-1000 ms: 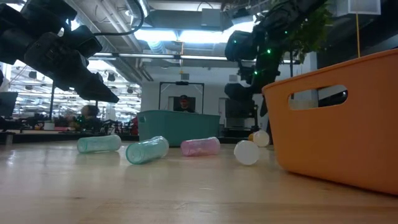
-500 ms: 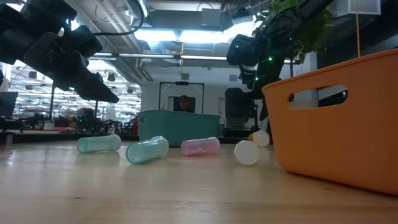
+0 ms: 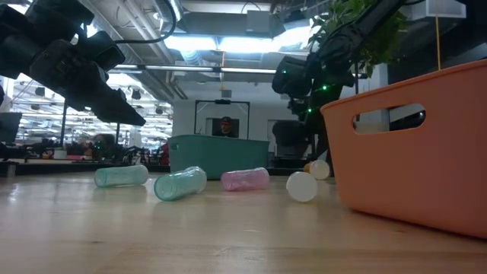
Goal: Pick and place medicine bottles into bin by pill shape (circle, oval)
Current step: Put the big orange pill bottle into the light blue bin
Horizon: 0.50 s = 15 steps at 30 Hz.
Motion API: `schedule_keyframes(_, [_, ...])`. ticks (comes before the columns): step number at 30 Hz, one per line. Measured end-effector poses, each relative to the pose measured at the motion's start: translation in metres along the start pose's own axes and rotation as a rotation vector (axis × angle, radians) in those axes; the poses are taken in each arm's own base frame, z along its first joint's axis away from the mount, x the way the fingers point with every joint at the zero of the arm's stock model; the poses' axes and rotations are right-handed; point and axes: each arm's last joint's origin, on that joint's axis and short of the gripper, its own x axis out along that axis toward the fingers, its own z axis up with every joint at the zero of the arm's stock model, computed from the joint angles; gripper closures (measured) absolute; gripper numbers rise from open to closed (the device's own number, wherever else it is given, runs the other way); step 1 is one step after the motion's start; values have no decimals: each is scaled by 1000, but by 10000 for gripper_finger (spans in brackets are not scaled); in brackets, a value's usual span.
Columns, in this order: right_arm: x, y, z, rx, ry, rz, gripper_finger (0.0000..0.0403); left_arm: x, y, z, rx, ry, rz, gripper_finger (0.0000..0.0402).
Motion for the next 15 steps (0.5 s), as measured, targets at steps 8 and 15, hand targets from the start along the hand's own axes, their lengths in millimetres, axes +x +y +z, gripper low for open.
schedule_keyframes(8, [7,-5,-7,10,73,-42,156,0,0,0,0,0,0,172])
schedule_keyframes(15, [19,-2,-14,4,127,-28,156,0,0,0,0,0,0,172])
